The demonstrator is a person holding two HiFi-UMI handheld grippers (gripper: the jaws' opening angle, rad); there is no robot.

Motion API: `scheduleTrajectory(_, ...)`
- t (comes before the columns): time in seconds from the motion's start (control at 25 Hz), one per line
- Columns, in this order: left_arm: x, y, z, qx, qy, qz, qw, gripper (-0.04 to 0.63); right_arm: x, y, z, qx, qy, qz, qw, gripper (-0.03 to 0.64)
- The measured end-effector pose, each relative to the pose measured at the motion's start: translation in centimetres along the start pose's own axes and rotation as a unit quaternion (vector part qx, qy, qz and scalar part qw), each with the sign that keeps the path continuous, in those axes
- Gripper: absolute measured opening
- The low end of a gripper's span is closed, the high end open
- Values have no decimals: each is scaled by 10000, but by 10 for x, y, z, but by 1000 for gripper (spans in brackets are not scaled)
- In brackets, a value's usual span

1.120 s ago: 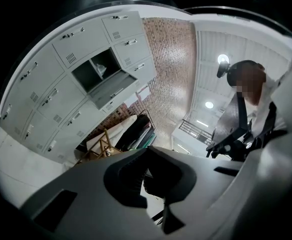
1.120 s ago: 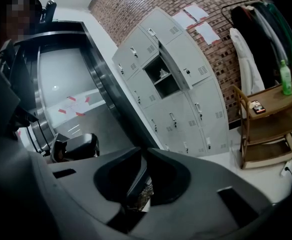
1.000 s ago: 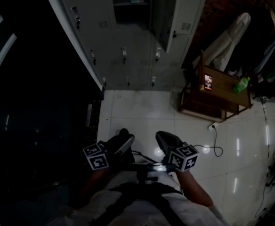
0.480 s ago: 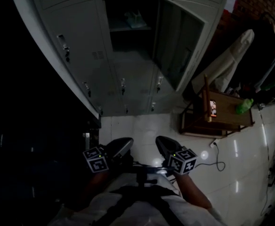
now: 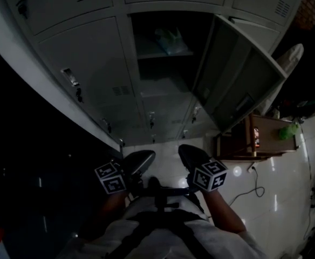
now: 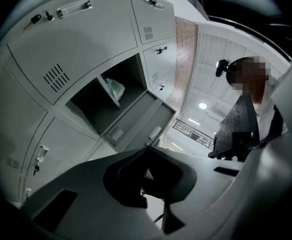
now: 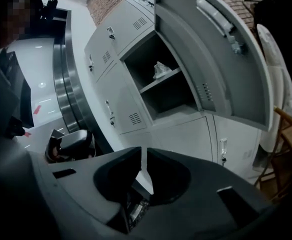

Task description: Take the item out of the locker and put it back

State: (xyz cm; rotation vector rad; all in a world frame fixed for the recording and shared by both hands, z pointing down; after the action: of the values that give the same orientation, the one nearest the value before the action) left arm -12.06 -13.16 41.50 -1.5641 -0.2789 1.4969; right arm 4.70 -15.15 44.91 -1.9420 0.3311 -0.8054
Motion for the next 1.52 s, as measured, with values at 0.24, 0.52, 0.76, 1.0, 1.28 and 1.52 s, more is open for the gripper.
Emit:
scheduleTrajectory(0.24,-20,11,-13,-27,44,12,10000,-2,14,26,-21,49,-39,160,9999,35)
scheduleTrajectory(0.52,-25,15,-32,94,304,-22,9995,-2,28,49,-33,38,90,437,9990,35)
scheduleTrajectory(0.76,-30,32,-52,72,366,-345,9987,-2,35,85,-43,204,-54,1025,9945,35)
scheduleTrajectory(1.0,-35,76,-79,13,548,-1124,9922,-2,30,161,-64,685,-296,1785,9811,56)
scheduleTrajectory(1.28,-39,149,-113,445,712,-1886,9785,-2,38,248,-101,1214,-844,2353,9606,145)
scheduleTrajectory(1.52,-47,187,-139,532,932,-2285,9676,-2,51,294,-132,1271,-1184,2500,9526,204)
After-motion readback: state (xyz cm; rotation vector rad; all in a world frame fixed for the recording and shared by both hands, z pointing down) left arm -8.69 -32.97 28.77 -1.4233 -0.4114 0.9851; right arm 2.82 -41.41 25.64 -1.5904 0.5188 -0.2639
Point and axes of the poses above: the fingertips, and each gripper's own axes: z backward along the fingers, x to its right, y out of its top, the point moved 5 cm from there along z, backward along the fingers, and after that the axes turned 3 degrees about z, right-handed, at the moved point
